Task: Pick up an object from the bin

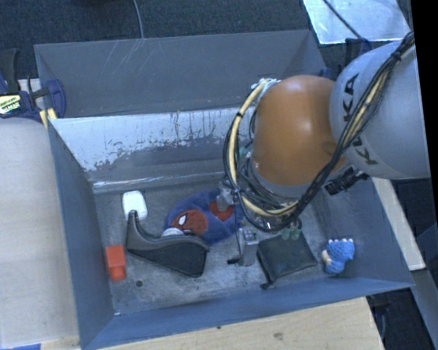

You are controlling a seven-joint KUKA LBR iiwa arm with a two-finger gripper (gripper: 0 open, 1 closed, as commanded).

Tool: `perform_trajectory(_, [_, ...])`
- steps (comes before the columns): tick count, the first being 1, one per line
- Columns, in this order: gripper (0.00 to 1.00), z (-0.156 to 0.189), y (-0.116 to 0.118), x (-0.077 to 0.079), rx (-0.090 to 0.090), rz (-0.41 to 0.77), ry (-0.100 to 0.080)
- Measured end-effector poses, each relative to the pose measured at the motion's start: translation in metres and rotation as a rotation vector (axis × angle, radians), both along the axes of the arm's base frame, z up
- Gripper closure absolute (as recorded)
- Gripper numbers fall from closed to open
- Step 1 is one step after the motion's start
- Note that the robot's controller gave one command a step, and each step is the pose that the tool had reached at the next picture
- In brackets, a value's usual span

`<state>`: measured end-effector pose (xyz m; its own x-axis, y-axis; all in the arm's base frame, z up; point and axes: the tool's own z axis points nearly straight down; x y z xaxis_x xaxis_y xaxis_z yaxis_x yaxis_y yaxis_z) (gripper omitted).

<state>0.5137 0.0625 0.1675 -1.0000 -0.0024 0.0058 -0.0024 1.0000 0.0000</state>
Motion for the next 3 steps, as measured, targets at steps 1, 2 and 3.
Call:
perform_trajectory(1, [0.0,-0.091,0.01,0.032,0.001,0.004,-0.009])
perform_trajectory(2, [1.0,-0.085,0.01,0.034,0.001,0.001,-0.014])
perform_trajectory(3, [1.0,0.053,0.015,0.009,0.002,0.011,-0.016])
